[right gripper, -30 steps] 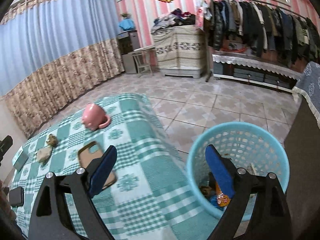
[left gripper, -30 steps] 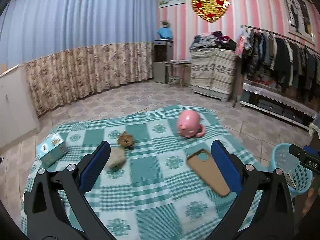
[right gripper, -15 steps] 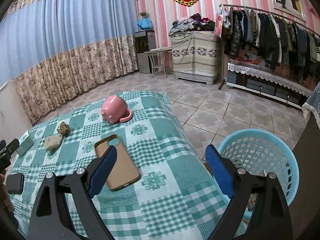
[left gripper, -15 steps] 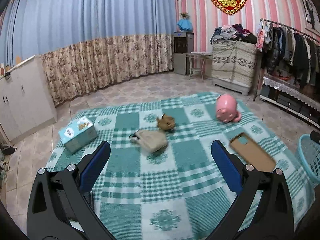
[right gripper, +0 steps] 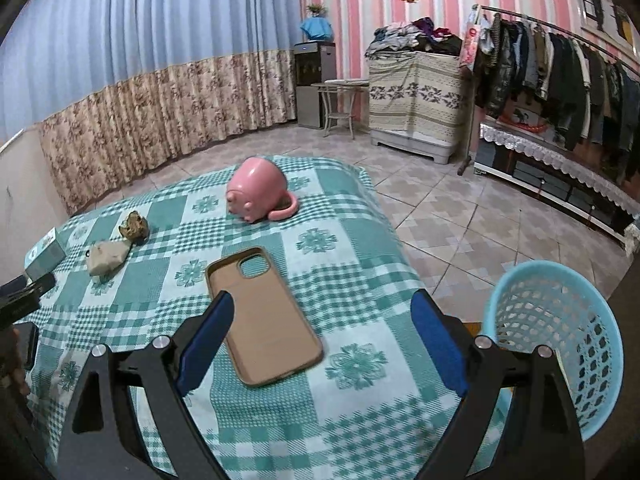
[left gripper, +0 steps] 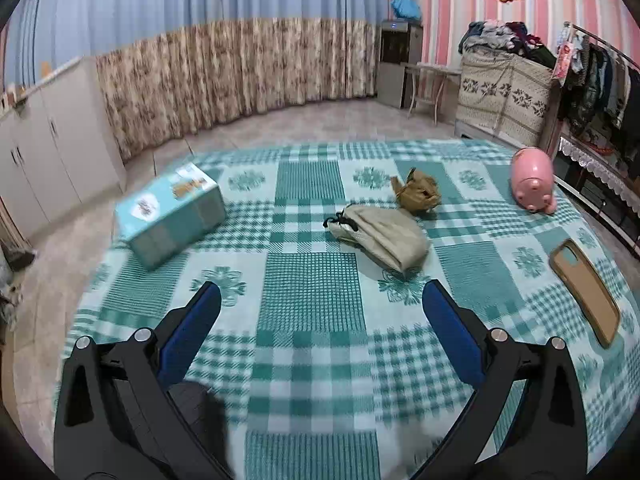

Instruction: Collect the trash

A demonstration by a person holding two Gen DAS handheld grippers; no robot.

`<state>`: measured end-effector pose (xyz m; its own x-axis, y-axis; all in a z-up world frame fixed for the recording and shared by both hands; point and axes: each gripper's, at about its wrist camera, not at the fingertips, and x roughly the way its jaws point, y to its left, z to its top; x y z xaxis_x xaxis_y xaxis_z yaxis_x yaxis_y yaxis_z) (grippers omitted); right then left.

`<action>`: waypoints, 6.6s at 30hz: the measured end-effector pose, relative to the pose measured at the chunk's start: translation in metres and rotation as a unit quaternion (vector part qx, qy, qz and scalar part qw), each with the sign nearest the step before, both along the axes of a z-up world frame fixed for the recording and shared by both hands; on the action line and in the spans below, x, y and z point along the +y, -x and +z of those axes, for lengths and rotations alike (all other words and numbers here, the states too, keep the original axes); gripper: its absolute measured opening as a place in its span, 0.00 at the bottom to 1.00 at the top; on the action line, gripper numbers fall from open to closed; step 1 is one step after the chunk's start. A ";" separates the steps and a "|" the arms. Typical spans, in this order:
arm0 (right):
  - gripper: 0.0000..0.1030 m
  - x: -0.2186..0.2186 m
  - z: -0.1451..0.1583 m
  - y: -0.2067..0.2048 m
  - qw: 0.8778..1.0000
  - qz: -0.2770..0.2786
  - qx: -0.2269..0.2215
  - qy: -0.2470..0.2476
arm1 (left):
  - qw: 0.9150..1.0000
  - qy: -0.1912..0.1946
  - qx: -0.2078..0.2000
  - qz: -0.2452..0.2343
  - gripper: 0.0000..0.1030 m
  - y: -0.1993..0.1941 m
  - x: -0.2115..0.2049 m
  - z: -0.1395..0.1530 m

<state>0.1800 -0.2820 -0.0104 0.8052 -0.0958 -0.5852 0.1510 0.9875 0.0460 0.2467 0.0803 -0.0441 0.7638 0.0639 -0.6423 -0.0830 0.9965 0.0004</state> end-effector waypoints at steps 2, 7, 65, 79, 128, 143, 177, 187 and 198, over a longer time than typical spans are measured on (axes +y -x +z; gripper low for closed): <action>0.86 0.005 -0.003 -0.007 1.000 0.004 0.005 0.002 | 1.000 0.010 0.010 -0.004 0.95 -0.017 -0.004 -0.003; 0.86 0.017 -0.012 -0.024 1.000 0.016 0.020 0.012 | 1.000 0.018 0.017 -0.018 0.95 -0.059 -0.026 -0.008; 0.45 0.171 0.002 -0.127 0.984 0.177 0.016 0.011 | 0.979 -0.028 -0.102 0.172 0.18 -0.016 0.102 0.019; 0.45 -0.006 0.065 0.028 0.999 0.013 -0.033 -0.003 | 0.990 -0.026 -0.131 0.051 0.18 0.035 -0.009 0.073; 0.45 -0.296 -0.009 0.140 0.951 -0.278 -0.037 -0.131 | 0.908 -0.003 -0.009 -0.418 0.19 0.070 -0.473 0.009; 0.45 -0.287 -0.012 0.130 0.953 -0.278 -0.011 -0.117 | 0.910 -0.027 -0.035 -0.411 0.70 0.061 -0.498 0.014; 0.94 -0.156 0.019 0.114 0.973 -0.221 -0.025 -0.059 | 0.968 -0.012 -0.153 -0.201 0.95 0.105 -0.256 0.128; 0.95 -0.037 0.033 0.144 0.995 -0.084 -0.048 0.015 | 0.980 -0.027 -0.145 -0.134 0.95 0.147 -0.164 0.120; 0.95 0.009 0.022 0.187 0.997 -0.037 -0.062 0.016 | 0.986 -0.049 -0.130 -0.093 0.95 0.192 -0.125 0.079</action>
<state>-0.0074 -0.2733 0.0114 0.8609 -0.1749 -0.4777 0.2193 0.9749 0.0382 0.0544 -0.0448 0.0348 0.9065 -0.0408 -0.4202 0.0915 0.9907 0.1010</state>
